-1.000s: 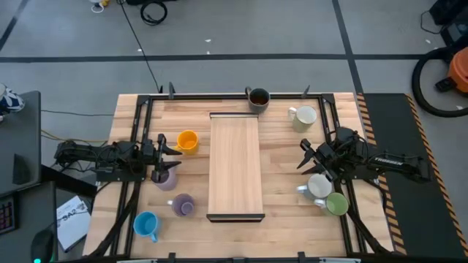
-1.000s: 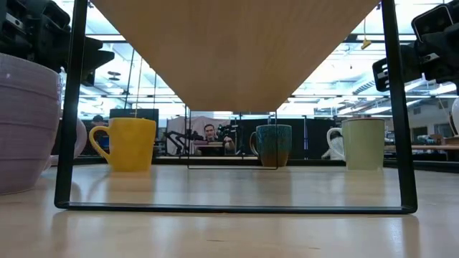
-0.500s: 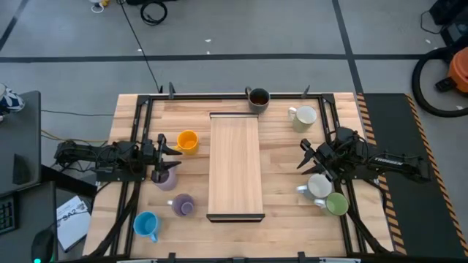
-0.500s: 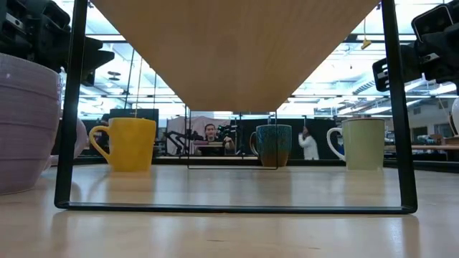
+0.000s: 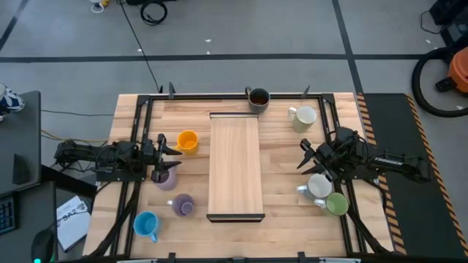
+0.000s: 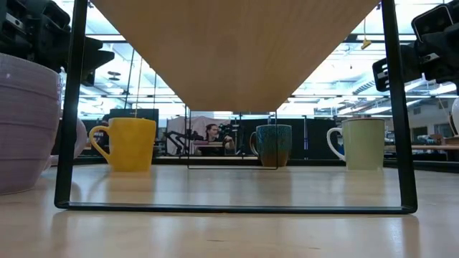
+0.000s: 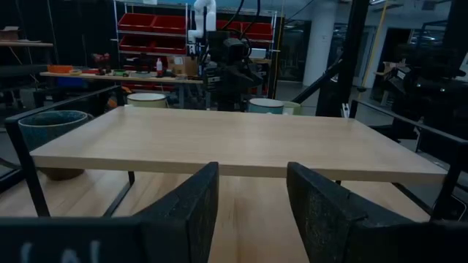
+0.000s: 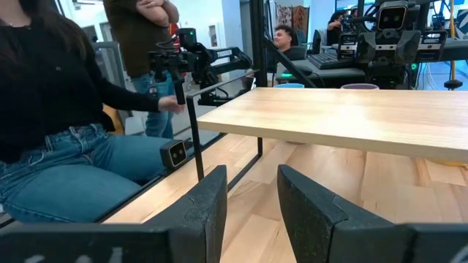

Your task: Place coffee mugs

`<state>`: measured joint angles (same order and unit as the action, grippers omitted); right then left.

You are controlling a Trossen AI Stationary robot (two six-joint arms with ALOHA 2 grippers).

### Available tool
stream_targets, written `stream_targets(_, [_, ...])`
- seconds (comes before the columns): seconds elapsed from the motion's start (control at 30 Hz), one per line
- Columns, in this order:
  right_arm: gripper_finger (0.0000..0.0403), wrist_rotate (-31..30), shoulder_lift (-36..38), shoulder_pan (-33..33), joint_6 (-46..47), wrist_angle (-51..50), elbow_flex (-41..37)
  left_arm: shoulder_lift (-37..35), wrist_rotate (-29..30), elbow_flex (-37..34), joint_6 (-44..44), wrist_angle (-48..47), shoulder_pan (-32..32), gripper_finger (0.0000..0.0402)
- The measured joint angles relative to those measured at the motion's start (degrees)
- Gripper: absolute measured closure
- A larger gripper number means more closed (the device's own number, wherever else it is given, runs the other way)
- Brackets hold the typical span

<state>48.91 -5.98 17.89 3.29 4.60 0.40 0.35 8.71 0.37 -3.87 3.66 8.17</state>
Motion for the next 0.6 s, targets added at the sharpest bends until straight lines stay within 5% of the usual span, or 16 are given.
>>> stream_targets(0.23, [0.0275, -0.08, 0.0, -0.02, 0.0, 0.05, -0.02, -0.01, 0.01, 0.0, 0.0, 0.0, 0.01, 0.0232])
stream_targets(0.6, [0.0275, -13.09, 0.0, -0.02, -0.84, 2.74, 0.0, 0.01, 0.0, 0.01, 0.01, 0.0, 0.0, 0.0232])
